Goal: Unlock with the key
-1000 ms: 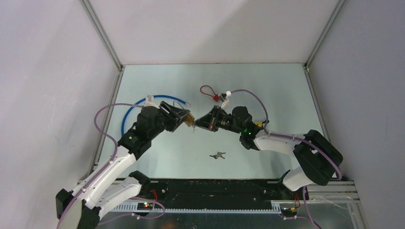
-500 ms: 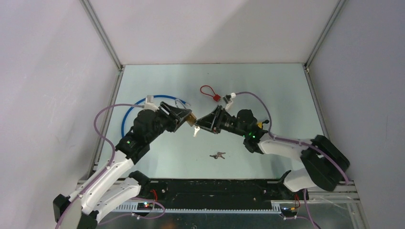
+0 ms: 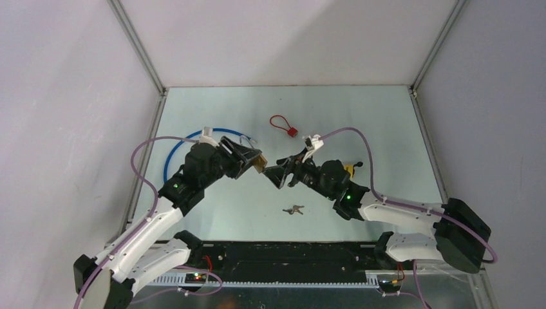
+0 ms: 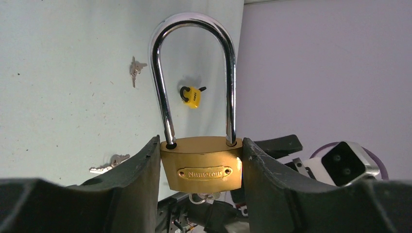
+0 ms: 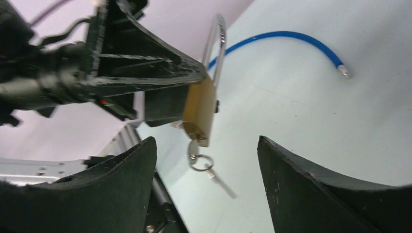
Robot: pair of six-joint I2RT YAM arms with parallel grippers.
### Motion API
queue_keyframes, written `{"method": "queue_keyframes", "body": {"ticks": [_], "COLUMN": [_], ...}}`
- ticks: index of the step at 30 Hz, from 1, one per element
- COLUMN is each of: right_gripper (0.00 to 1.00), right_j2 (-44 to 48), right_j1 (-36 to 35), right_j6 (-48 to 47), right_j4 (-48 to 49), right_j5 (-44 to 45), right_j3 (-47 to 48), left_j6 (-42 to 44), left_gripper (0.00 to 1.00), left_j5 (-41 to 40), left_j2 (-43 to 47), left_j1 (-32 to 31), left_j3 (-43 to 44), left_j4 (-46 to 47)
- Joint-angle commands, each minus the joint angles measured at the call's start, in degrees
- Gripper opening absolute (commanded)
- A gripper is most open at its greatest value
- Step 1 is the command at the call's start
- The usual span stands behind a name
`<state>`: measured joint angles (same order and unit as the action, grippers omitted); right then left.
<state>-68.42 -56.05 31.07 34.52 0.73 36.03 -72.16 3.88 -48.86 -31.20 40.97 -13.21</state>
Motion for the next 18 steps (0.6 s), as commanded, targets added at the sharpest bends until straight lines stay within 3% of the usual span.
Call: {"method": "queue_keyframes", "body": {"ticks": [1, 13, 15, 16, 18], "right_gripper": [0.78, 0.71, 0.56, 0.38, 0.18], "right_j2": [-4.06, -12.05, -12.6, -12.65, -12.45], "right_j1": [-1.75, -4.37, -4.39, -4.4, -4.38], "right_j6": [-7.97, -9.71, -9.14, -8.51, -7.5], "right_j4": [1.63, 3.01, 2.41, 2.18, 1.33], "right_j5": [6.01, 7.78, 8.08, 8.48, 8.71], "right_j3": [3.59, 10.17, 10.71, 10.85, 10.83], "left_j6": [0.42, 1.99, 2.87, 3.24, 5.27], "left_gripper": [0.0, 0.0, 0.0, 0.0, 0.07], "left_j5": [1.65, 2.64, 3.23, 3.41, 3.94], "left_j2": [0.92, 1.6, 1.56, 1.62, 1.89], "left_j1": [0.3, 0.23, 0.25, 0.26, 0.37], "left_j3": [3.6, 2.72, 2.92, 2.95, 3.26], "left_j4": [4.0, 3.95, 3.97, 3.96, 3.9]}}
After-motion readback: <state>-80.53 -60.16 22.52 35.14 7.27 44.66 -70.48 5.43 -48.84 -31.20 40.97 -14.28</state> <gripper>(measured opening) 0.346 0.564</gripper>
